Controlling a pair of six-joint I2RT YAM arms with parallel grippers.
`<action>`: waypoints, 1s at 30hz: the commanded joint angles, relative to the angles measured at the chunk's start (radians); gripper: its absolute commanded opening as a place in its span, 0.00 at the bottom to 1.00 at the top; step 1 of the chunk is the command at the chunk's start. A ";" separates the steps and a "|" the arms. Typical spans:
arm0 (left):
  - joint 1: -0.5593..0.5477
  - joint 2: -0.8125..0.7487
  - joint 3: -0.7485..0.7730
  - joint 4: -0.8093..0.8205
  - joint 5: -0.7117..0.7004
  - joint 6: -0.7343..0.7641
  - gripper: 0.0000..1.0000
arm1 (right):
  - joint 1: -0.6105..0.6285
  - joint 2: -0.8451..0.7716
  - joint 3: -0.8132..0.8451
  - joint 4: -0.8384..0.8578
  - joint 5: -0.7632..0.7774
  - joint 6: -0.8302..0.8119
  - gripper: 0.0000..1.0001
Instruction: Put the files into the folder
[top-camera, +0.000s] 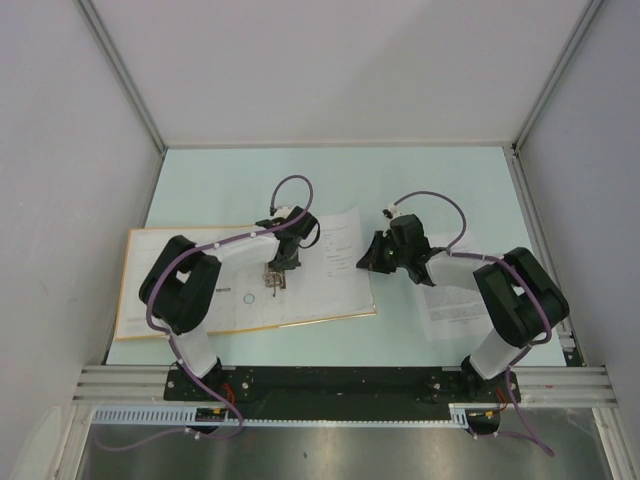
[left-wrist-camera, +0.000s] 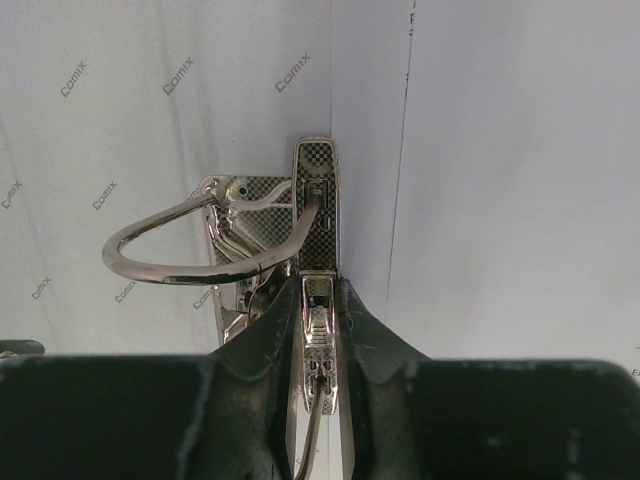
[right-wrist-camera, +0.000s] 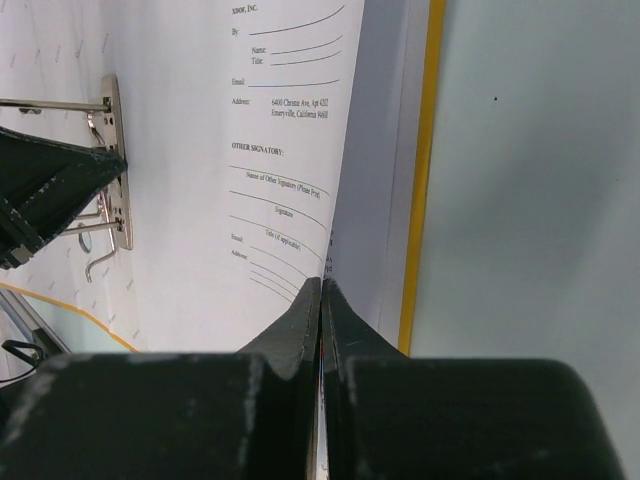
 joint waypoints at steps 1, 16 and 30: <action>0.008 -0.037 0.026 -0.009 -0.007 -0.003 0.11 | -0.001 0.015 -0.002 0.055 -0.009 -0.005 0.00; 0.011 -0.087 0.040 -0.033 0.027 0.011 0.04 | -0.003 0.061 -0.002 0.102 -0.049 -0.003 0.00; 0.015 -0.101 0.027 -0.024 0.035 0.012 0.03 | 0.017 0.091 0.000 0.165 -0.067 0.043 0.00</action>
